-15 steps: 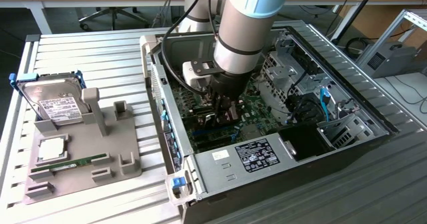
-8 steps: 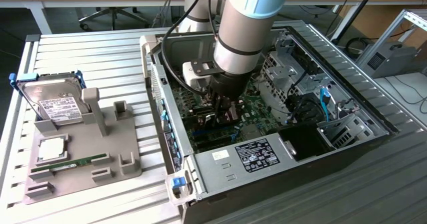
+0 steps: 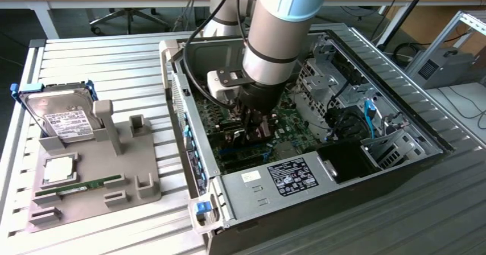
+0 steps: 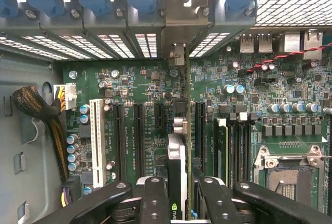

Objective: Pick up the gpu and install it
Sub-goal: 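Insert the gpu into the slot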

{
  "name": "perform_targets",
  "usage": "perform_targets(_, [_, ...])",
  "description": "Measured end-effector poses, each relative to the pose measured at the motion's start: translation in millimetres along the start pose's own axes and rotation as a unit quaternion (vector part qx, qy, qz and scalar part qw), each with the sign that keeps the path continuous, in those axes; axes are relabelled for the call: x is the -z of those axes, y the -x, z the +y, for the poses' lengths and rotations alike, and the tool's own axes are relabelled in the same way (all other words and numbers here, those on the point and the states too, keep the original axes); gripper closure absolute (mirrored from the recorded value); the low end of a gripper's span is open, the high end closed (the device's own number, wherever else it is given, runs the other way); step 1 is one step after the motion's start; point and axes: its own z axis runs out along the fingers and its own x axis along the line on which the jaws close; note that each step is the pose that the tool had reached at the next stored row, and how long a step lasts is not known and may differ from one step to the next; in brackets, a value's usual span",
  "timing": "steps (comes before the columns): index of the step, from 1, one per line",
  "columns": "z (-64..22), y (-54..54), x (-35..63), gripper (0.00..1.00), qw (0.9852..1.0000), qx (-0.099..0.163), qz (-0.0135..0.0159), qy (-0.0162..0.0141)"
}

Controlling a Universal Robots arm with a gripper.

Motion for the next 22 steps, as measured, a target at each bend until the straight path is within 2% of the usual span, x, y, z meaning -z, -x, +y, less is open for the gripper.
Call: perform_targets(22, [0.3,0.0,-1.2,0.73,1.0,0.0,-0.0001,-0.0001])
